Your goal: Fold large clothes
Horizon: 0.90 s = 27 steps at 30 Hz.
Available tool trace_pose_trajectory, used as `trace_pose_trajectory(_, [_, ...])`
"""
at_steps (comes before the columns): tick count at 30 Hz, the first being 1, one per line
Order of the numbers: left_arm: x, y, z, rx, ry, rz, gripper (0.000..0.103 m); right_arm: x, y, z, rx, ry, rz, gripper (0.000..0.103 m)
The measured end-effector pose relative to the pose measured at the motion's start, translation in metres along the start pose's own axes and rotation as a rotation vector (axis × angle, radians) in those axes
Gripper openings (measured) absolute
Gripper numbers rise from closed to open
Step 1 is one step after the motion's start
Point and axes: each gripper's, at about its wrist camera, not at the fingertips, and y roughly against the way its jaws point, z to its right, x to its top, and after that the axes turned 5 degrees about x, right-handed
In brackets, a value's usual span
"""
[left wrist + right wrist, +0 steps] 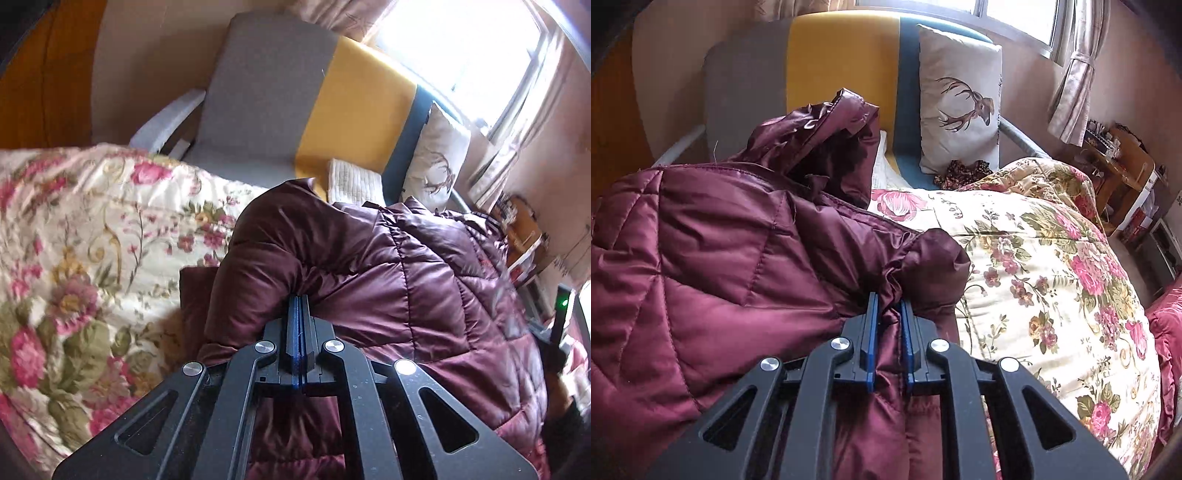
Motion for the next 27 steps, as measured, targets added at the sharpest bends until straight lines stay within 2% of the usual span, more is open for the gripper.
trace_pose_trajectory(4, [0.001, 0.019, 0.003, 0.011, 0.014, 0.009, 0.001, 0.001, 0.013, 0.009, 0.043, -0.009, 0.002, 0.017])
trace_pose_trajectory(5, [0.001, 0.027, 0.005, 0.006, 0.022, 0.015, 0.002, 0.003, 0.018, 0.010, 0.055, -0.011, 0.001, 0.025])
trace_pose_trajectory(6, [0.001, 0.038, 0.006, 0.000, 0.031, 0.030, 0.003, 0.005, 0.032, 0.015, 0.078, -0.023, 0.011, 0.055])
trace_pose_trajectory(7, [-0.001, 0.050, 0.007, -0.006, 0.036, 0.047, 0.015, 0.007, 0.042, 0.018, 0.083, -0.035, 0.026, 0.073])
trace_pose_trajectory(8, [-0.002, 0.060, 0.007, -0.017, 0.042, 0.059, 0.028, 0.006, 0.058, 0.023, 0.085, -0.055, 0.058, 0.085])
trace_pose_trajectory(9, [-0.006, 0.072, 0.006, -0.043, 0.052, 0.077, 0.071, 0.006, 0.072, 0.025, 0.095, -0.068, 0.088, 0.084])
trace_pose_trajectory(10, [-0.012, 0.085, 0.005, -0.010, 0.072, 0.107, 0.096, 0.002, 0.092, 0.027, 0.128, -0.076, 0.120, 0.084])
trace_pose_trajectory(11, [-0.019, 0.099, 0.003, 0.036, 0.089, 0.162, 0.096, 0.001, 0.104, 0.025, 0.144, -0.074, 0.134, 0.084])
trace_pose_trajectory(13, [-0.026, 0.112, 0.003, 0.019, 0.067, 0.186, 0.096, -0.008, 0.133, 0.012, 0.161, -0.033, 0.172, 0.084])
trace_pose_trajectory(15, [-0.037, 0.120, 0.001, 0.064, 0.053, 0.201, 0.096, -0.018, 0.159, -0.013, 0.193, 0.032, 0.218, 0.084])
trace_pose_trajectory(18, [-0.050, 0.106, 0.001, 0.134, 0.025, 0.124, 0.096, -0.030, 0.175, -0.052, 0.236, 0.094, 0.220, 0.084])
trace_pose_trajectory(20, [-0.059, 0.088, -0.003, 0.152, 0.021, 0.064, 0.092, -0.040, 0.164, -0.079, 0.215, 0.142, 0.181, 0.084])
trace_pose_trajectory(21, [-0.065, 0.073, -0.008, 0.150, 0.017, 0.017, 0.083, -0.044, 0.152, -0.090, 0.197, 0.154, 0.152, 0.084])
trace_pose_trajectory(23, [-0.072, 0.055, -0.020, 0.099, 0.081, -0.044, 0.082, -0.048, 0.123, -0.096, 0.178, 0.135, 0.079, 0.085])
trace_pose_trajectory(25, [-0.074, 0.048, -0.029, 0.065, 0.111, -0.042, 0.082, -0.050, 0.086, -0.093, 0.191, 0.073, 0.016, 0.086])
trace_pose_trajectory(27, [-0.076, 0.045, -0.028, 0.068, 0.110, -0.043, 0.082, -0.050, 0.068, -0.089, 0.204, 0.050, 0.016, 0.088])
